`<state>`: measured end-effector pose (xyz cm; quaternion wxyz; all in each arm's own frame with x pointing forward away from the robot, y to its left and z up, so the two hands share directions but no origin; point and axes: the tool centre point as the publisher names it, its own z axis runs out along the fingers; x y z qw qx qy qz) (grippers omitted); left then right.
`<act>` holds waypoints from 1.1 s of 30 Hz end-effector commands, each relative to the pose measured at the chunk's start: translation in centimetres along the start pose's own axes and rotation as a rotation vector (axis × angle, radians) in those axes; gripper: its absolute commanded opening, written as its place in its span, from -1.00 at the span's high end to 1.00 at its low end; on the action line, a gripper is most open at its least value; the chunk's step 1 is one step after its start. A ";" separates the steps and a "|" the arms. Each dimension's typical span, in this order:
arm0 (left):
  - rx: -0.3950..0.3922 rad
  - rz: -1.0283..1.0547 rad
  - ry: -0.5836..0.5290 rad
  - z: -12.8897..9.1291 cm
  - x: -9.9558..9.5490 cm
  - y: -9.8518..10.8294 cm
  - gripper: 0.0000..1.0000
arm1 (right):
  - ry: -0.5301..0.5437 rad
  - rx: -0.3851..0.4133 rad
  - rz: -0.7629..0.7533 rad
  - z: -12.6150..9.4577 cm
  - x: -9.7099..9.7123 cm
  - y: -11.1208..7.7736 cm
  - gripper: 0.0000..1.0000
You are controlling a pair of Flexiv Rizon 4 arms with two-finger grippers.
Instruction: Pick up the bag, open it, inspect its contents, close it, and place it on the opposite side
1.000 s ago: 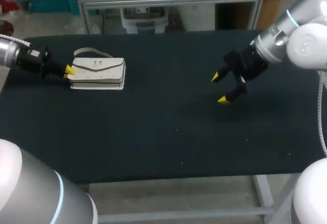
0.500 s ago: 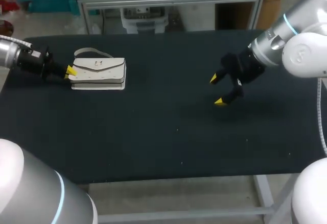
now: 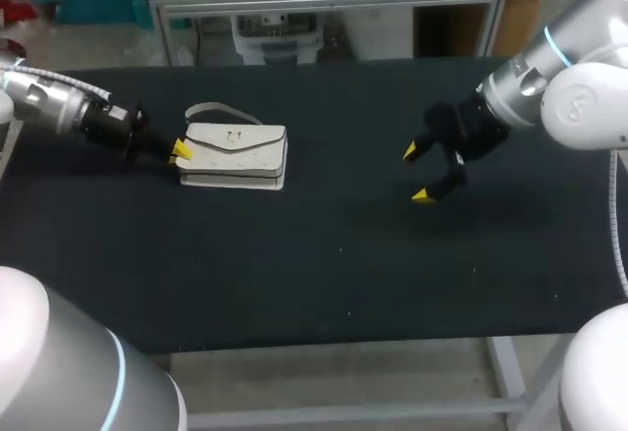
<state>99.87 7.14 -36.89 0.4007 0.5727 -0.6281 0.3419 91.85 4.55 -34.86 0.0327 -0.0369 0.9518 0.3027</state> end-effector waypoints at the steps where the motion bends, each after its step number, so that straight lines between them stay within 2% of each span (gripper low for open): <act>1: 0.251 0.009 -0.034 4.8 2.3 1.9 1.00 | -0.001 0.000 0.000 0.0 0.1 0.0 -1.00; 7: 0.298 0.015 -0.016 7.5 4.0 3.5 1.00 | -0.001 0.000 0.000 0.0 0.1 0.0 -1.00; 13: 0.331 -0.010 0.027 10.1 4.4 4.3 1.00 | -0.001 0.000 0.000 0.0 0.1 0.0 -1.00; 18: 0.422 -0.011 0.048 11.3 4.8 5.1 1.00 | -0.001 0.000 0.000 0.0 0.1 0.0 -1.00; 26: 0.421 -0.007 0.055 13.7 6.2 5.8 1.00 | -0.001 0.000 0.000 0.0 0.1 0.0 -1.00; 33: 0.388 0.008 0.044 15.4 7.4 5.9 1.00 | -0.001 0.000 0.000 0.0 0.1 0.0 -1.00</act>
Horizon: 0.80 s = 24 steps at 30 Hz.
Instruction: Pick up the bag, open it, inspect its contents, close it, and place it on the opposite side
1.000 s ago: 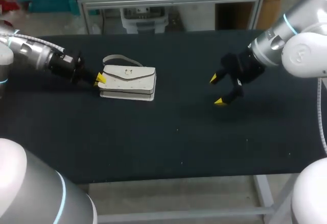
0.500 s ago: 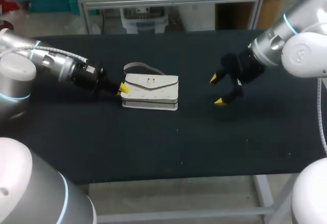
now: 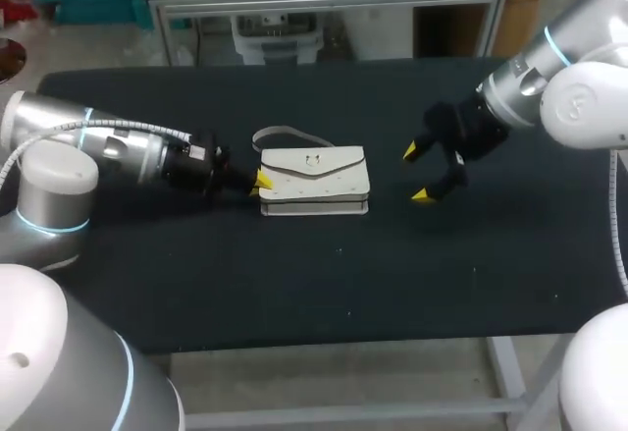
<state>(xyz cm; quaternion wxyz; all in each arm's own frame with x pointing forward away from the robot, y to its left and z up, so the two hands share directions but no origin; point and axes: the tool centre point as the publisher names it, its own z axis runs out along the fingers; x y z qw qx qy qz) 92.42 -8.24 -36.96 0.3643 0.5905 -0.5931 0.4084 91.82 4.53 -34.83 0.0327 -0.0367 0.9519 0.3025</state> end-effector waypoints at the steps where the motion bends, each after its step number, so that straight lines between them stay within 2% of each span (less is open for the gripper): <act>1: 0.220 -0.003 -0.005 1.0 0.4 0.3 1.00 | -0.001 0.000 0.000 0.0 0.1 0.0 -1.00; 8: 0.139 -0.029 0.007 1.8 0.0 -0.2 1.00 | -0.001 0.000 0.000 0.0 0.1 0.0 -1.00; 9: 0.119 -0.031 0.013 1.6 0.0 -0.3 0.18 | -0.001 0.000 0.000 0.0 0.1 0.0 -1.00; 10: 0.097 -0.029 0.022 1.3 0.1 -0.4 -0.81 | -0.001 0.000 0.000 0.0 0.1 0.0 -1.00; 11: 0.081 -0.021 0.024 1.0 0.2 -0.3 -1.00 | -0.001 0.000 0.000 0.0 0.1 0.0 -1.00; 17: -0.037 0.011 0.032 -1.5 0.7 -0.4 -1.00 | 0.000 0.004 -0.008 -0.1 0.0 0.1 -1.00; 21: -0.076 0.056 0.007 -3.4 1.1 -0.7 -1.00 | -0.039 0.044 -0.052 -0.7 0.0 1.0 -1.00; 23: -0.112 0.085 -0.008 -4.3 1.4 -1.0 -1.00 | -0.061 0.065 -0.085 -1.0 0.0 1.5 -1.00; 24: -0.155 0.089 -0.015 -4.7 1.5 -1.2 -1.00 | -0.077 0.076 -0.100 -1.1 0.1 1.8 -1.00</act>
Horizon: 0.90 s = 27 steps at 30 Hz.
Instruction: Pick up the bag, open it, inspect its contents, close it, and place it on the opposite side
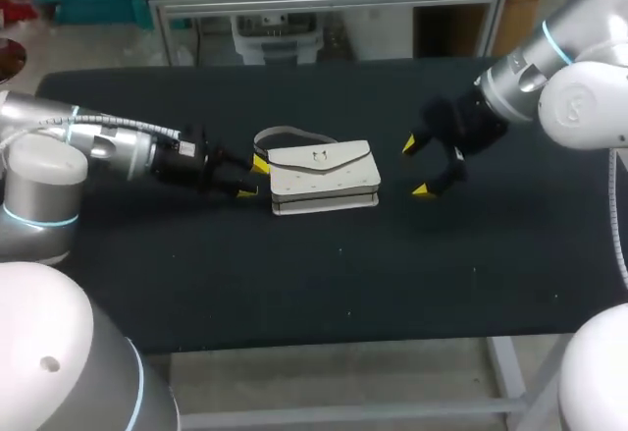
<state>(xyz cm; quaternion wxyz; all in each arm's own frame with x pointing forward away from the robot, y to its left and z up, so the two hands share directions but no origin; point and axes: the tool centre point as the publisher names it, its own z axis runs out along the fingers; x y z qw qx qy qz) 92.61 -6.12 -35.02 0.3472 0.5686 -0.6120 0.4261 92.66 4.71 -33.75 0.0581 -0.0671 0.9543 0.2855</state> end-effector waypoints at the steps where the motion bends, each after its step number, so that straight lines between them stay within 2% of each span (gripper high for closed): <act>1: -0.197 0.027 -0.015 -2.5 0.8 -1.1 -1.00 | -0.063 0.055 -0.040 -0.6 0.9 1.4 -1.00; 2: -0.192 0.045 -0.039 -2.9 0.9 -1.3 -1.00 | -0.082 0.067 -0.057 -0.7 1.0 1.7 -1.00; 3: -0.236 0.059 -0.043 -3.3 1.1 -1.6 -1.00 | -0.099 0.078 -0.072 -0.8 1.1 1.9 -1.00; 5: -0.251 0.081 -0.063 -4.0 1.5 -2.1 -1.00 | -0.135 0.090 -0.107 -1.0 1.3 2.5 -1.00; 8: -0.334 0.124 -0.101 -4.6 2.0 -2.8 -1.00 | -0.185 0.121 -0.143 -1.0 1.6 3.3 -1.00; 11: -0.364 0.200 -0.148 -5.0 2.6 -3.0 -1.00 | -0.229 0.146 -0.163 -0.9 1.9 3.9 -1.00; 14: -0.353 0.297 -0.206 -5.2 3.2 -3.0 -1.00 | -0.275 0.155 -0.185 -0.8 2.3 4.5 -1.00; 16: -0.380 0.402 -0.211 -5.1 3.5 -2.8 -1.00 | -0.287 0.160 -0.196 -0.7 2.4 4.8 -1.00; 25: -0.331 0.715 -0.297 -4.4 4.1 -2.0 -1.00 | -0.286 0.171 -0.170 0.0 2.1 5.3 -1.00; 27: -0.361 0.720 -0.295 -4.2 4.4 -1.8 -1.00 | -0.304 0.182 -0.167 0.1 2.2 5.5 -1.00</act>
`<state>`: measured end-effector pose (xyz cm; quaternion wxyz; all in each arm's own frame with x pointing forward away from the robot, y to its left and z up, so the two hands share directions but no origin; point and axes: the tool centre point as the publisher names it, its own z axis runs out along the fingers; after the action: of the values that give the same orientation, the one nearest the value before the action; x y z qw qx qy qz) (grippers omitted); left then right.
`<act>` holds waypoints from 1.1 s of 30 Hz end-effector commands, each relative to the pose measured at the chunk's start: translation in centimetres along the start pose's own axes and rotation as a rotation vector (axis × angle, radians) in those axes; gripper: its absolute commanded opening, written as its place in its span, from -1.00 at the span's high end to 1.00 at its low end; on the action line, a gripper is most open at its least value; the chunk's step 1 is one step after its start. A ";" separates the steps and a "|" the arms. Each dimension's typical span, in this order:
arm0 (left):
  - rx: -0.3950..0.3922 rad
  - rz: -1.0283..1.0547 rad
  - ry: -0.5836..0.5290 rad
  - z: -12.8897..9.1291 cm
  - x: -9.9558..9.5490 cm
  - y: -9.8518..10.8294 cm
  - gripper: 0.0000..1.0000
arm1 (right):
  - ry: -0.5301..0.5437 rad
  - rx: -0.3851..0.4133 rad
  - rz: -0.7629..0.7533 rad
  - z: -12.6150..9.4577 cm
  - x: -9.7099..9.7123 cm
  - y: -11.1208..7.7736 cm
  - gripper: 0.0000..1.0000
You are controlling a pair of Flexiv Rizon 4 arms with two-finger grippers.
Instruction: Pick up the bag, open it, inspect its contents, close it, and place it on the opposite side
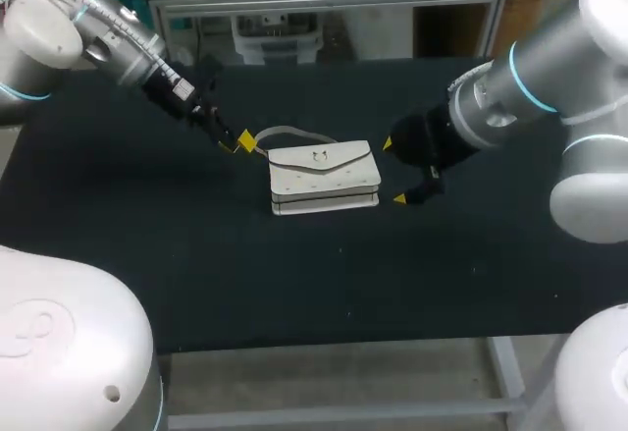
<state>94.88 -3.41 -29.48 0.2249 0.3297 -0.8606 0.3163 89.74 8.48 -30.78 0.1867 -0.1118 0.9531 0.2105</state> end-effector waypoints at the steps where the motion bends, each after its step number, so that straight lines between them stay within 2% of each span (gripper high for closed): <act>1: 0.013 0.088 -0.069 0.4 1.3 0.4 -1.00 | -0.096 0.054 0.013 0.7 0.2 0.6 -1.00; 3: 0.013 0.088 -0.069 0.4 1.3 0.4 -1.00 | -0.104 0.092 0.047 0.9 0.1 0.8 -1.00; 13: 0.013 0.088 -0.069 0.4 1.3 0.4 -1.00 | -0.104 0.092 0.047 0.9 0.1 0.8 -1.00; 14: 0.045 0.131 -0.147 0.9 0.9 0.1 -1.00 | -0.104 0.092 0.047 0.9 0.1 0.8 -1.00; 17: 0.081 0.254 -0.249 1.7 0.5 -0.3 -1.00 | -0.098 0.074 0.012 1.9 -0.8 1.5 -1.00; 21: 0.097 0.448 -0.256 1.7 0.4 -1.0 -1.00 | -0.078 0.051 0.008 3.2 -0.7 1.8 -1.00; 26: 0.158 0.724 -0.287 1.1 0.8 -1.6 -1.00 | -0.058 0.034 0.018 3.8 -0.5 1.7 -1.00; 28: 0.154 0.767 -0.323 1.1 0.8 -2.1 -1.00 | -0.056 0.032 0.020 4.0 -0.4 1.8 -1.00; 29: 0.134 0.763 -0.297 0.9 1.0 -2.4 -1.00 | -0.054 0.035 0.020 4.0 -0.4 1.9 -1.00; 33: 0.134 0.763 -0.297 0.9 1.0 -2.4 -1.00 | -0.074 0.056 0.010 3.8 -0.2 1.9 -1.00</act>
<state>96.38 -5.99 -28.41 -0.0152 0.0962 -0.9265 0.3635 90.90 11.72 -33.34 0.2155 -0.0980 0.9520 0.1939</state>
